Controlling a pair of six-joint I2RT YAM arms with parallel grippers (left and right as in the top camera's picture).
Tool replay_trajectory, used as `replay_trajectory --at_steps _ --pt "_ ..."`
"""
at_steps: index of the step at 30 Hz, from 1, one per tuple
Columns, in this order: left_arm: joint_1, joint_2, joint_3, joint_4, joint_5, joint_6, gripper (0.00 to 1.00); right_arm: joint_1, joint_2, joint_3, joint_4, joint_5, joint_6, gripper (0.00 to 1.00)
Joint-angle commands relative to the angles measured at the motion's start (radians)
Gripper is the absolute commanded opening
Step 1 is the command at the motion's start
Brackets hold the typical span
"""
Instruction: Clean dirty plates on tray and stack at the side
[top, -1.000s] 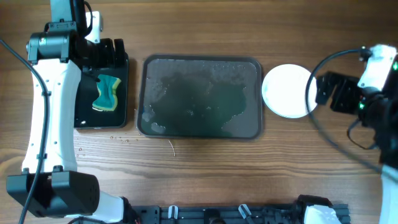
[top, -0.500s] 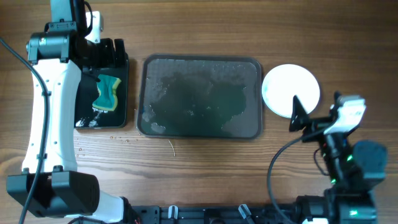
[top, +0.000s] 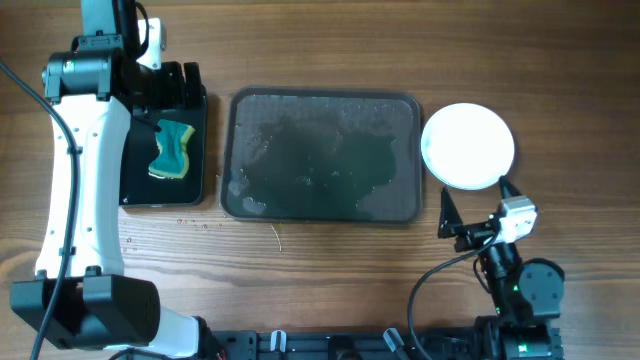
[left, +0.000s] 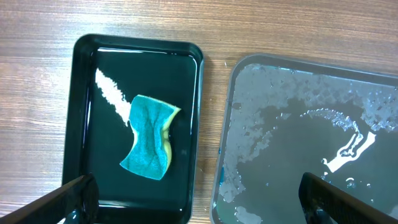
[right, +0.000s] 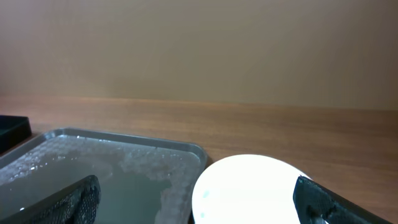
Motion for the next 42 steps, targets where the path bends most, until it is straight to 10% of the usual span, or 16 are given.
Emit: replay_trajectory --at_steps 1,42 --pt "-0.002 0.008 -0.003 0.000 0.012 -0.013 1.00 0.007 -0.059 -0.036 0.022 -0.015 -0.013 1.00" --pt "-0.002 0.008 -0.003 -0.001 0.011 -0.013 1.00 0.007 -0.059 -0.037 0.023 -0.016 -0.024 1.00"
